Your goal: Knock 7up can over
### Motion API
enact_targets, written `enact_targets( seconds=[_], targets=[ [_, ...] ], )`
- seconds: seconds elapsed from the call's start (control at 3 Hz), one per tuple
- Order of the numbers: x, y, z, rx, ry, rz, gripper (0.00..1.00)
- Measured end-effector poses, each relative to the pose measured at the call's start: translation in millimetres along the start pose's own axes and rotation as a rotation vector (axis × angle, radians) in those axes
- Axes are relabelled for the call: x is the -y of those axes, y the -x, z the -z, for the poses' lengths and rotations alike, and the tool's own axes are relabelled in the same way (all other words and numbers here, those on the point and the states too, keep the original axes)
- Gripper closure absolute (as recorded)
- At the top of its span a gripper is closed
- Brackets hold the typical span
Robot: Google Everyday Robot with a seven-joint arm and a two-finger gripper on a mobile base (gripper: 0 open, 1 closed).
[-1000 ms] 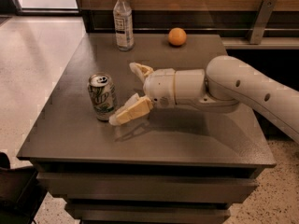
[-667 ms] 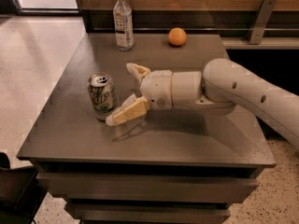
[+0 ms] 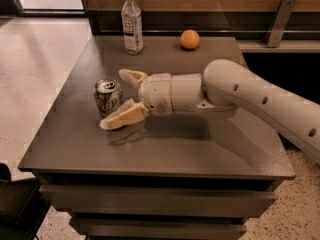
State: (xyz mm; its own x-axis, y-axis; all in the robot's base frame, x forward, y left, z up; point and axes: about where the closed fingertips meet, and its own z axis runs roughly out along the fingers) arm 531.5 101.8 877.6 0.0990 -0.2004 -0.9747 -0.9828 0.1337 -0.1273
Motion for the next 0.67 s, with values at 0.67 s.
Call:
enact_targets(
  seconds=[0.67],
  targets=[
    [-2.6,1.8,-3.8,0.001,0.008,0.002,0.61]
  ],
)
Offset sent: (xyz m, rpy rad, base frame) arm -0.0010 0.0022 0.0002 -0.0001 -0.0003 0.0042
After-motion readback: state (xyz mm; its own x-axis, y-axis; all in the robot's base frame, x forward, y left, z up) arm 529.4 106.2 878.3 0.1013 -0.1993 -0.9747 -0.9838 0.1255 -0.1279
